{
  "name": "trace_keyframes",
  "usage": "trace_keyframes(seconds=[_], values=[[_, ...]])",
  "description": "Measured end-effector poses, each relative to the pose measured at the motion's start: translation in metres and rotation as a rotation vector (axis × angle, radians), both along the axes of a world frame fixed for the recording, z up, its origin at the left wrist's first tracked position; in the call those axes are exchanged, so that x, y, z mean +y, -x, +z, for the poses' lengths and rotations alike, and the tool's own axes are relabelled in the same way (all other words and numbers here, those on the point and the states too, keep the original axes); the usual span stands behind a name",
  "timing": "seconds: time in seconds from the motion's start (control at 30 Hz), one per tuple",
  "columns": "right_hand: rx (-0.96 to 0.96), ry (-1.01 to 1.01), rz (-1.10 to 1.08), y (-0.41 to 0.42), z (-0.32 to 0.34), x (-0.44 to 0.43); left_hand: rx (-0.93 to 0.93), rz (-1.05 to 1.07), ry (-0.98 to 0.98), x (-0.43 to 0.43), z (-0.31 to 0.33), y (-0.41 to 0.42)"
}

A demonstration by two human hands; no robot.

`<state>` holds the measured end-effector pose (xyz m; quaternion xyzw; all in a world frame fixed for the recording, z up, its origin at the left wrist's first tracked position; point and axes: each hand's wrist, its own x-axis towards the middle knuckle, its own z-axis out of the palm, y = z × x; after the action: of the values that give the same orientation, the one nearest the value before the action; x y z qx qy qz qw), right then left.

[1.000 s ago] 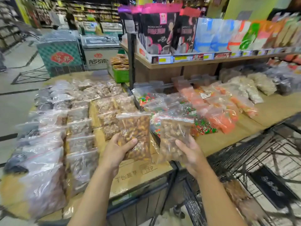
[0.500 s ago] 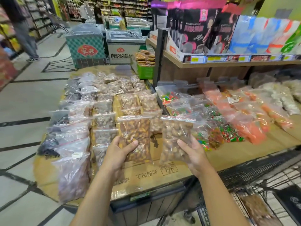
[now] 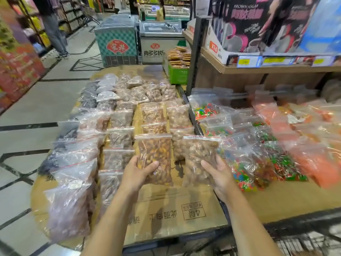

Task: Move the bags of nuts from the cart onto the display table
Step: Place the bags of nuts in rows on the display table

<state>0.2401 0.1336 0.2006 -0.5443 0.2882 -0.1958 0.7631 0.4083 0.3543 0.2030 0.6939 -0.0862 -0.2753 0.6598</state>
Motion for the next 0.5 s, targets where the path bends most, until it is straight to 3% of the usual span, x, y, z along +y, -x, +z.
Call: trace_keyframes(seconds=[0.5], values=[[0.193, -0.043, 0.113, -0.062, -0.065, -0.048, 0.161, 0.185, -0.056, -0.040, -0.065, -0.016]])
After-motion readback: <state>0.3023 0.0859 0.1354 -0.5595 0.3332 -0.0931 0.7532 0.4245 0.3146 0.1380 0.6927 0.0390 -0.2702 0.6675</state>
